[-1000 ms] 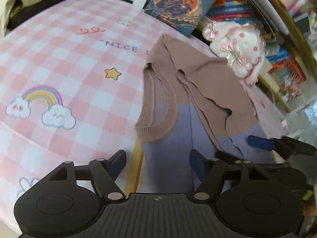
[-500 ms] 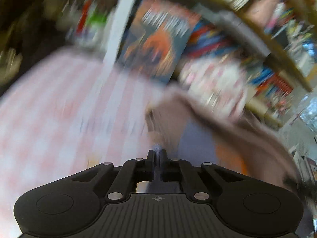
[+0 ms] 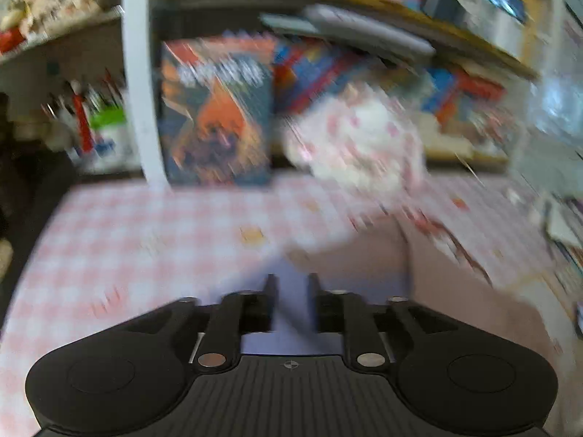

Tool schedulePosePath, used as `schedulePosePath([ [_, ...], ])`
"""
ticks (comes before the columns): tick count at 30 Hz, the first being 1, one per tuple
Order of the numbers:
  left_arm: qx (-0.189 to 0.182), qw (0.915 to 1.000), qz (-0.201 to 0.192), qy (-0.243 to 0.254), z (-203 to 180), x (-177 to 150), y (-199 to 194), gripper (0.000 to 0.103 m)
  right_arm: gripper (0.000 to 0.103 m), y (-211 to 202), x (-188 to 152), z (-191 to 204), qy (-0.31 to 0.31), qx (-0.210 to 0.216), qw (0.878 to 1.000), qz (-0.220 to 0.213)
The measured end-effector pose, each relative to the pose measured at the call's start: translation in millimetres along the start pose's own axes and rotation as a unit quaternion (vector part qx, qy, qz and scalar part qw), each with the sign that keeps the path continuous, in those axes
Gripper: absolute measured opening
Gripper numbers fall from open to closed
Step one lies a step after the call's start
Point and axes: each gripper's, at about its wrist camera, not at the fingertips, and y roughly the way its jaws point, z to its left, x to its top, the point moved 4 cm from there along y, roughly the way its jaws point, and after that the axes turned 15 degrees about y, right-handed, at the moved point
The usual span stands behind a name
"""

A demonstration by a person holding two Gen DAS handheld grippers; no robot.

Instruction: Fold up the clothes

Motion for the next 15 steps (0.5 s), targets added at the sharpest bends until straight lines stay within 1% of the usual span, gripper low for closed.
schedulePosePath([
  [1, -0.012, 0.9999, 0.008, 0.007, -10.1, -10.7, -4.2, 0.038, 0.010, 0.6, 1.1, -1.2, -0.004, -0.002, 1.000, 0.001],
  [2, -0.019, 0.9995, 0.018, 0.017, -21.9, -20.6, -7.2, 0.041, 0.010, 1.1, 2.3, -2.4, -0.008, -0.004, 1.000, 0.002],
  [4, -0.032, 0.9981, 0.037, 0.036, -45.5, -40.6, -13.3, 0.050, 0.011, 1.6, 4.6, -3.1, -0.022, -0.012, 1.000, 0.000],
  [6, -0.041, 0.9958, 0.054, 0.061, -66.5, -54.1, -19.8, 0.051, 0.016, -2.2, 9.8, 0.4, -0.038, -0.012, 0.999, -0.009],
  [8, -0.037, 0.9926, 0.064, 0.096, -82.9, -58.8, -25.0, 0.057, 0.028, -9.4, 16.2, 7.0, -0.056, -0.010, 0.998, -0.021],
  [9, -0.025, 0.9908, 0.064, 0.117, -88.5, -59.2, -26.6, 0.060, 0.032, -17.0, 21.4, 9.0, -0.068, -0.010, 0.997, -0.032],
  [10, -0.013, 0.9885, 0.063, 0.137, -93.6, -59.3, -28.1, 0.064, 0.044, -25.4, 25.7, 9.8, -0.085, -0.018, 0.995, -0.046],
  [11, 0.000, 0.9867, 0.062, 0.150, -95.5, -58.4, -28.4, 0.065, 0.057, -34.0, 29.8, 10.5, -0.102, -0.026, 0.993, -0.060],
  [13, 0.016, 0.9850, 0.060, 0.161, -97.1, -55.4, -25.4, 0.067, 0.063, -48.1, 36.7, 12.0, -0.138, -0.044, 0.986, -0.084],
  [14, 0.018, 0.9852, 0.060, 0.160, -97.1, -52.4, -20.8, 0.068, 0.069, -51.3, 39.0, 12.7, -0.156, -0.057, 0.982, -0.093],
  [15, 0.020, 0.9853, 0.060, 0.159, -97.0, -49.3, -16.1, 0.068, 0.072, -54.4, 41.3, 13.5, -0.173, -0.070, 0.977, -0.101],
])
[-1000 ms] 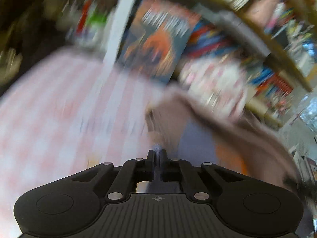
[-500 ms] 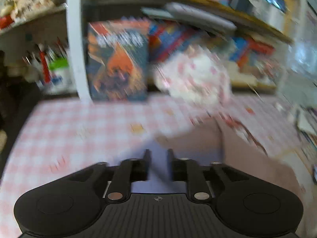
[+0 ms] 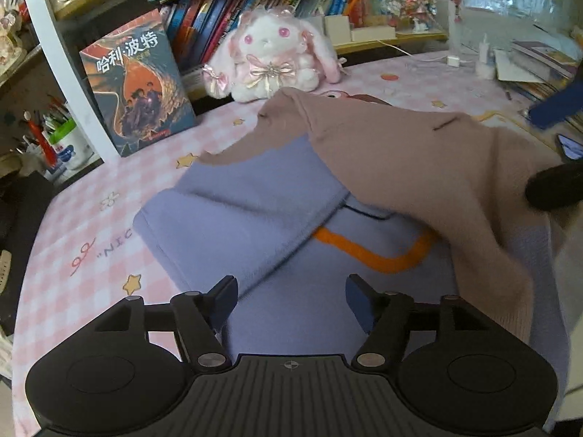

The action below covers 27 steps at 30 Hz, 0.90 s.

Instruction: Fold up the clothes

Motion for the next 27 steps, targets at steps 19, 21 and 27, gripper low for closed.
schedulePosePath([
  [19, 0.044, 0.9895, 0.025, 0.135, -11.3, 44.6, 66.7, 0.032, 0.010, 92.3, 6.1, -13.5, -0.063, -0.018, 0.994, 0.090],
  [21, 0.058, 0.9892, 0.028, 0.132, -3.0, 44.2, 67.1, 0.016, 0.008, 76.8, 24.5, -32.5, -0.039, -0.031, 0.997, 0.055],
  [27, 0.097, 0.9906, -0.056, -0.079, 105.4, 21.8, 18.5, 0.009, 0.007, 36.4, 102.0, -143.5, 0.043, -0.157, 0.984, -0.066],
])
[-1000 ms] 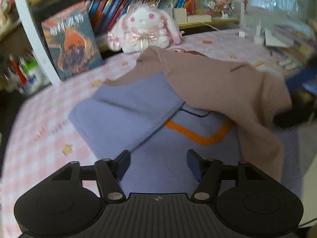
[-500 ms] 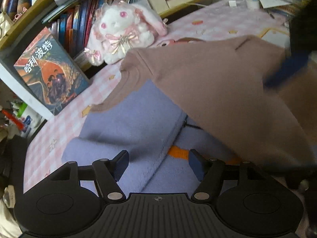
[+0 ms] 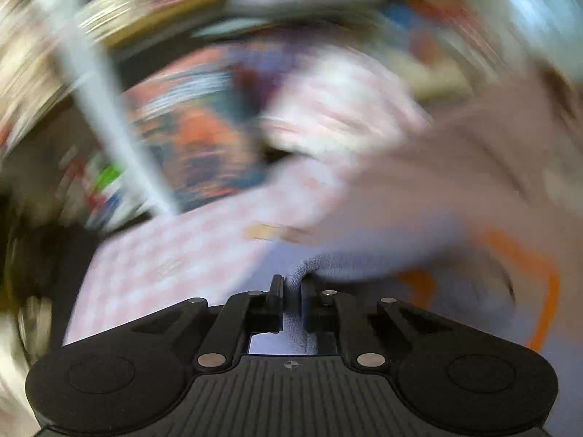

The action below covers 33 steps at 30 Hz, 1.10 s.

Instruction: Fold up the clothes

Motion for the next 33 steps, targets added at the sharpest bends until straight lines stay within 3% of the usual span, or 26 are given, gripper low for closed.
schedulePosePath([
  [2, 0.019, 0.9924, 0.008, -0.121, 54.5, -21.4, 2.9, 0.009, 0.007, 11.4, 24.0, -39.8, 0.040, -0.059, 0.997, -0.030],
  [4, 0.036, 0.9750, 0.037, -0.216, 97.8, -50.1, 11.6, 0.015, 0.007, 29.3, 38.8, -69.2, 0.084, -0.107, 0.990, -0.039],
  [6, 0.049, 0.9629, 0.072, -0.255, 119.5, -75.6, 18.1, 0.017, 0.012, 43.4, 43.4, -84.7, 0.093, -0.156, 0.982, -0.046],
  [8, 0.065, 0.9607, 0.092, -0.254, 122.2, -89.8, 16.9, 0.027, 0.043, 39.2, 40.1, -84.0, 0.086, -0.153, 0.983, -0.053],
  [10, 0.087, 0.9595, 0.107, -0.246, 118.0, -100.8, 12.2, 0.048, 0.054, 31.3, 34.8, -75.5, 0.078, -0.130, 0.986, -0.067],
  [11, 0.092, 0.9598, 0.114, -0.239, 114.4, -103.3, 11.7, 0.052, 0.054, 30.0, 29.5, -65.2, 0.068, -0.111, 0.990, -0.061],
  [13, 0.096, 0.9647, 0.122, -0.213, 105.1, -105.1, 9.4, 0.055, 0.056, 25.7, 15.4, -43.3, 0.049, -0.070, 0.995, -0.044],
  [17, 0.097, 0.9754, 0.132, -0.147, 81.9, -103.7, 2.3, 0.057, 0.060, 11.8, -30.6, 10.2, 0.027, 0.035, 0.999, 0.032],
  [22, 0.102, 0.9860, 0.127, -0.035, 54.1, -99.3, -12.7, 0.075, 0.060, 6.4, -88.7, 52.0, 0.001, 0.046, 0.995, 0.092],
  [25, 0.109, 0.9853, 0.130, 0.022, 43.6, -99.5, -20.8, 0.076, 0.061, 2.9, -111.0, 52.8, 0.010, 0.023, 0.995, 0.098],
  [29, 0.071, 0.9901, 0.094, 0.076, 20.5, -88.5, -30.9, 0.078, 0.062, -1.4, -124.3, 38.5, 0.078, 0.016, 0.992, 0.098],
  [33, 0.037, 0.9897, 0.065, 0.123, -12.7, -70.0, -21.3, 0.078, 0.062, -4.7, -137.3, 30.4, 0.131, 0.013, 0.986, 0.101],
])
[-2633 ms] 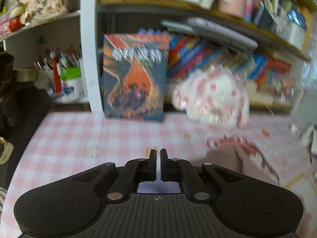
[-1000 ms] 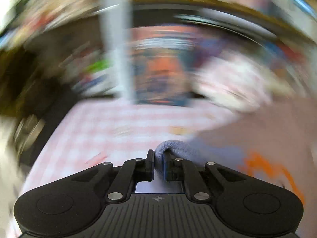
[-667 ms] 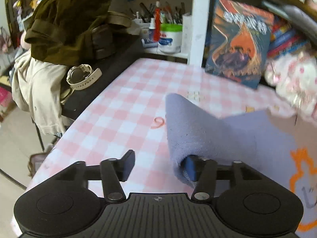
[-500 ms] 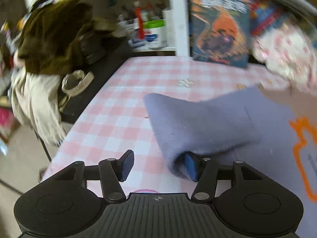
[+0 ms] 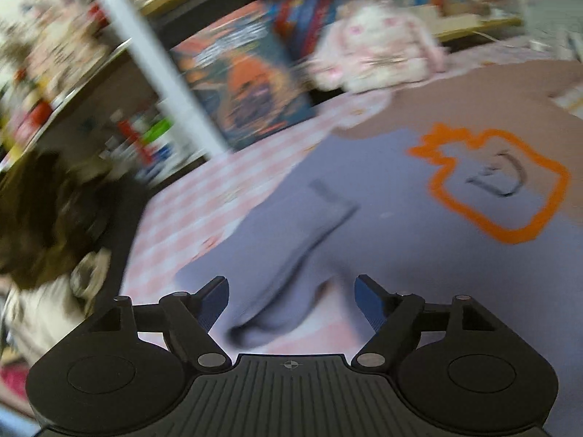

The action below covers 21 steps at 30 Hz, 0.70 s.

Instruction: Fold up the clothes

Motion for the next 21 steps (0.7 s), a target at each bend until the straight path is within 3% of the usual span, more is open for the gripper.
schedulePosePath([
  [3, -0.003, 0.9997, 0.005, 0.024, -18.2, 17.0, 21.4, 0.078, 0.072, -1.3, -4.9, -2.3, 0.024, 0.000, 1.000, -0.006],
  [4, -0.003, 0.9994, 0.012, 0.032, -23.1, 21.4, 29.7, 0.078, 0.090, -1.5, -7.4, -2.4, 0.030, -0.003, 1.000, -0.003],
  [5, -0.003, 0.9991, 0.019, 0.037, -26.2, 24.7, 38.4, 0.078, 0.101, -1.7, -10.0, -2.4, 0.036, -0.005, 0.999, 0.000],
  [7, 0.002, 0.9987, 0.029, 0.042, -29.3, 29.6, 53.8, 0.078, 0.101, -0.4, -17.3, -2.7, 0.038, -0.017, 0.999, 0.008],
  [9, 0.014, 0.9984, 0.038, 0.039, -28.2, 34.0, 68.9, 0.079, 0.100, 0.8, -24.6, -3.0, 0.040, -0.030, 0.999, 0.017],
  [11, 0.021, 0.9988, 0.038, 0.024, -22.0, 38.2, 77.9, 0.078, 0.092, -1.7, -27.2, -0.3, 0.036, -0.030, 0.999, 0.013],
  [12, 0.024, 0.9987, 0.039, 0.019, -19.0, 40.1, 81.7, 0.073, 0.089, -3.1, -28.4, 1.1, 0.033, -0.030, 0.999, 0.011],
  [13, 0.029, 0.9986, 0.042, 0.013, -13.9, 40.0, 85.1, 0.049, 0.083, -4.4, -29.6, 2.5, 0.031, -0.029, 0.999, 0.009],
  [15, 0.033, 0.9976, 0.057, -0.024, 8.1, 30.7, 90.8, 0.018, 0.071, -7.6, -30.0, 5.2, 0.030, -0.025, 0.999, 0.007],
  [16, 0.036, 0.9965, 0.061, -0.044, 20.2, 25.6, 92.2, 0.011, 0.064, -8.5, -29.8, 5.8, 0.030, -0.024, 0.999, 0.005],
  [19, 0.063, 0.9880, 0.029, -0.138, 80.7, 0.4, 64.9, 0.008, 0.053, -10.2, -29.2, 6.8, 0.032, -0.021, 0.999, 0.002],
  [21, 0.072, 0.9719, -0.002, -0.224, 127.7, -27.4, 37.5, 0.008, 0.051, -10.4, -28.9, 7.5, 0.034, -0.021, 0.999, 0.002],
])
